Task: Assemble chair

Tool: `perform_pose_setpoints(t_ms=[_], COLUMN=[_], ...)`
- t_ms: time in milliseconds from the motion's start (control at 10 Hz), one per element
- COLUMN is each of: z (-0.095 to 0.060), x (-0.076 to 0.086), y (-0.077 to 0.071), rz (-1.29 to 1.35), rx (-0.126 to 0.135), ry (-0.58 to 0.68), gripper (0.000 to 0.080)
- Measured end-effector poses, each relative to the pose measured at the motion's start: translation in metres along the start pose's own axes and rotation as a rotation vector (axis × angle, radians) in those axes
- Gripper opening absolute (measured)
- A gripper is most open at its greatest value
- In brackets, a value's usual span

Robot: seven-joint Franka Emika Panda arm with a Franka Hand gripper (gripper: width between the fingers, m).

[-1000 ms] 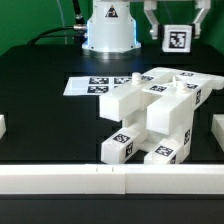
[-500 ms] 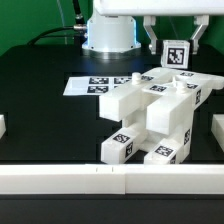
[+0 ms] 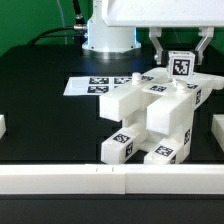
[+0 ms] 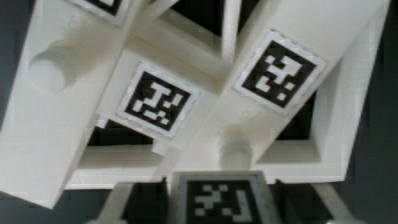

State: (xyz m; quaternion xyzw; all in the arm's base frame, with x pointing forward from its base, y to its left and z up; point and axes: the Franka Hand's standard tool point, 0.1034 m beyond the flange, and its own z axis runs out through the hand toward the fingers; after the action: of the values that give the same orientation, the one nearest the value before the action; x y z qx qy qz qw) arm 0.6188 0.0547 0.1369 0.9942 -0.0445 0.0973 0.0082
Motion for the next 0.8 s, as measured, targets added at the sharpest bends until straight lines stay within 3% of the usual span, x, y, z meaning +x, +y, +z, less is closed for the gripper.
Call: perform_pose_setpoints(t_ms=[300, 500, 800], z=[0.006, 0.005, 0.007], x=[-0.015, -0.015, -0.016], y=[-0.008, -0.016, -0.015], rz=[0.117, 0.139, 0.141], rx=[0.062, 0.069, 0.067], ry=[-0.026, -0.028, -0.03], gripper=[0.0285, 0.0285, 0.0285])
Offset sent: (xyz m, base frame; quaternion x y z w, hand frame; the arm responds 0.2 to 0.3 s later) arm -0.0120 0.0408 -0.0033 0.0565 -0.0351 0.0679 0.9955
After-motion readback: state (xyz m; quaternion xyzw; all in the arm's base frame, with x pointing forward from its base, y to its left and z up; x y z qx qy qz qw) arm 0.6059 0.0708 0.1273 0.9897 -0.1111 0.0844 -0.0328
